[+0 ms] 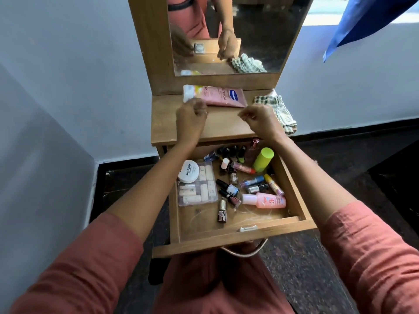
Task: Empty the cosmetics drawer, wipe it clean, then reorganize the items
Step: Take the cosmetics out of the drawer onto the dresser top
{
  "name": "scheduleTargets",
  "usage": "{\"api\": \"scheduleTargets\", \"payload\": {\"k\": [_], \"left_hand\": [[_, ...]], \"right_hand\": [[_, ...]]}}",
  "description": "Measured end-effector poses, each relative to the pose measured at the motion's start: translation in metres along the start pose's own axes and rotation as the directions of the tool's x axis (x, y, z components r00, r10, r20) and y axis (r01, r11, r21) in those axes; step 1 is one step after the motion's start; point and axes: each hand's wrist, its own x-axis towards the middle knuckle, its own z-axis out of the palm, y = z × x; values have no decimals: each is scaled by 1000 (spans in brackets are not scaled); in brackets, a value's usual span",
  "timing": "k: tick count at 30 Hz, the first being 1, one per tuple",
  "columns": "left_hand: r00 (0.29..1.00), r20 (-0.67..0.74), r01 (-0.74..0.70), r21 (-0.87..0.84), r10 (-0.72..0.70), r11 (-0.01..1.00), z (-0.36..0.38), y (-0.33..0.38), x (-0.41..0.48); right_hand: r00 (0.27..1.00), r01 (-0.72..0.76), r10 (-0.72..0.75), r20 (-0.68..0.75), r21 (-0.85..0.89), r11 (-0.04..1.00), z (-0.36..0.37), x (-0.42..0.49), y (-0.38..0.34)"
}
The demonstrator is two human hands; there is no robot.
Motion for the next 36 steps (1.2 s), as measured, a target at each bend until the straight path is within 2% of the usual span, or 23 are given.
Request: {"api": "scheduleTargets", "payload": {"k": [4, 6, 9, 13, 15, 19, 22, 26, 29, 32, 36], "left_hand": [[958, 279, -78, 48, 62, 996, 21, -2, -48], [889, 452, -133, 110, 70, 985, 34, -10, -73], [746, 665, -247, 215, 44, 945, 52, -24, -106], [622, 783, -423, 366, -29, 829, 69, -39, -131], [592, 804, -468, 402, -60, 787, 72, -42, -139], [595, 802, -537, 445, -52, 717, 76, -39, -148], [602, 797, -551, 459, -48, 697, 77, -36, -152], [622, 780, -496, 459, -67, 737, 75, -37, -147], [628, 778, -434, 381, -29, 816, 67, -30, -137], [671, 740, -377, 296, 39, 878, 55, -18, -122], [731, 676, -372, 280, 93, 885, 37, -5, -94]], "right_hand": [[994, -9, 6, 105, 37, 999, -1, -46, 2], [977, -51, 46, 209, 21, 998, 2, -69, 13], [938, -74, 116, 327, -137, 988, 9, -99, 34], [790, -95, 281, 545, -343, 934, 14, -133, 50], [767, -71, 295, 570, -382, 922, 14, -147, 52], [766, 10, 286, 575, -456, 890, 14, -160, 49], [743, 13, 302, 597, -464, 886, 16, -162, 44], [755, -24, 312, 577, -451, 892, 15, -160, 43], [781, -59, 291, 553, -398, 916, 8, -157, 40], [818, -68, 228, 529, -304, 950, -2, -147, 33], [886, -38, 140, 442, -231, 972, -14, -124, 18]]}}
